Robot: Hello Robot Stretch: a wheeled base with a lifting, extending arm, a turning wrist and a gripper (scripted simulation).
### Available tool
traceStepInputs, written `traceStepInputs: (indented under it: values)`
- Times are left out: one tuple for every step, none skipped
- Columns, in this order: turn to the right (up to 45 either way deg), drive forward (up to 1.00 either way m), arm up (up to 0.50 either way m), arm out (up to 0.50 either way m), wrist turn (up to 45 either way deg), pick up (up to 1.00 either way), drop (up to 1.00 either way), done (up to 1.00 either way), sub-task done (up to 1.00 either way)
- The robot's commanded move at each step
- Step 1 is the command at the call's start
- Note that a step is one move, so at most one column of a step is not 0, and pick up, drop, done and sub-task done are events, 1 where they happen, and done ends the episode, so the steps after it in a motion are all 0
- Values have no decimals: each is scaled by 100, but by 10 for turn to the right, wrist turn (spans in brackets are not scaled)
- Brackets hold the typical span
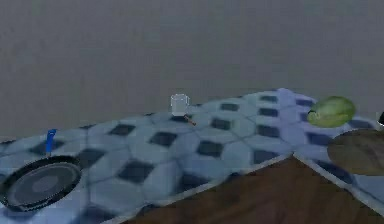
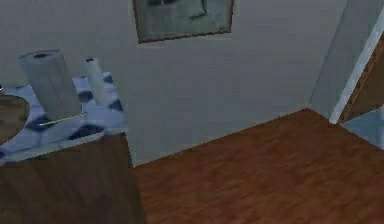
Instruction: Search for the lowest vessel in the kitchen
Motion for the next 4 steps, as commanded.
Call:
traceStepInputs:
  values:
    - [450,0,0,0,0,0,0,0,0]
    - [450,0,0,0,0,0,0,0,0]
    - [450,0,0,0,0,0,0,0,0]
    - [150,0,0,0,0,0,0,0,0]
